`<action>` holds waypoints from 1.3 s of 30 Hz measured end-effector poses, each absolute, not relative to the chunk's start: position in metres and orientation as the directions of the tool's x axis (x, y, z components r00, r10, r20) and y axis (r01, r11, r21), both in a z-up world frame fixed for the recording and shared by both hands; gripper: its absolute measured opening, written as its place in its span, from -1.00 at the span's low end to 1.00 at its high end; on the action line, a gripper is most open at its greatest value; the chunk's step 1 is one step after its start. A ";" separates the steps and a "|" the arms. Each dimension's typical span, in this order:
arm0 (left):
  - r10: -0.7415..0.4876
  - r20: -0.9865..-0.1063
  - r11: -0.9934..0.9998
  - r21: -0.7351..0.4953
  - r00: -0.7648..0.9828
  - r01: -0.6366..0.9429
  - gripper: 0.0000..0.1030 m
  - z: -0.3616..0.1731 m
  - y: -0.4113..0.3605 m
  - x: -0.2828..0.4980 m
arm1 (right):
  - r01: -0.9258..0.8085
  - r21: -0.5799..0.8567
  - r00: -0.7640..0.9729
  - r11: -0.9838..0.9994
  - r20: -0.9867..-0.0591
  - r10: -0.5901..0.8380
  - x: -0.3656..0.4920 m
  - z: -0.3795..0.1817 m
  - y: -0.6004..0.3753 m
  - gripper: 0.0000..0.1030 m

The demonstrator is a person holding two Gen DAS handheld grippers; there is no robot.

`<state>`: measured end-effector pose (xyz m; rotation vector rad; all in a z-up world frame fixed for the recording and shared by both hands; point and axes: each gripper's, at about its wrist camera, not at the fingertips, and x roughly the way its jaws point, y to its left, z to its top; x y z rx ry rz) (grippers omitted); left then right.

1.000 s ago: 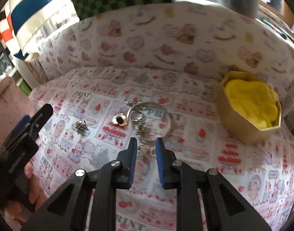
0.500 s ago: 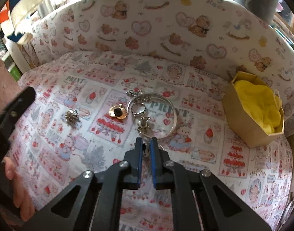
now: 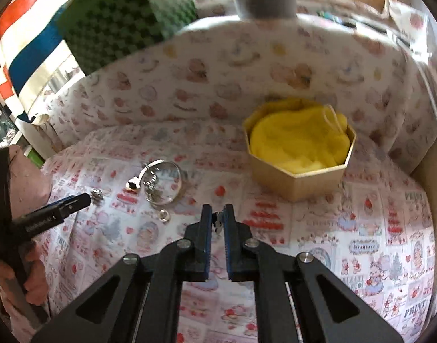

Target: Organize jewelry

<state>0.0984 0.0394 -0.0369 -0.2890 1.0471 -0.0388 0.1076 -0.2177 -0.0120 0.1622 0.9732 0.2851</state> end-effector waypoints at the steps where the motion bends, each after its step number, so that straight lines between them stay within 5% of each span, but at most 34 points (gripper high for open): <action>1: -0.165 -0.855 0.965 -0.243 0.492 -0.099 -0.36 -0.034 0.035 0.103 | -0.156 0.263 0.534 0.952 -0.789 0.305 0.107 -0.012 -0.219 -0.87; 4: -0.122 -0.873 0.977 -0.191 0.472 -0.099 -0.54 -0.027 0.026 0.116 | -0.162 0.275 0.530 0.948 -0.786 0.319 0.103 -0.011 -0.221 -0.86; 10: -0.014 -0.921 0.996 -0.046 0.390 -0.073 -0.55 -0.034 0.018 0.130 | -0.175 0.263 0.527 0.949 -0.789 0.316 0.102 -0.011 -0.216 -0.86; 17: 0.000 -0.927 0.995 -0.036 0.375 -0.090 -0.70 -0.046 0.007 0.140 | -0.164 0.317 0.545 0.934 -0.760 0.354 0.098 0.002 -0.234 -0.86; 34: -0.196 -0.828 0.981 -0.157 0.526 0.117 -0.81 0.063 -0.096 0.118 | -0.007 0.602 0.668 0.798 -0.591 0.452 0.120 0.002 -0.330 -0.87; 39: -0.384 -0.789 0.923 -0.328 0.481 0.198 -0.81 0.065 -0.128 0.150 | -0.036 0.648 0.729 0.761 -0.504 0.464 0.126 -0.004 -0.343 -0.86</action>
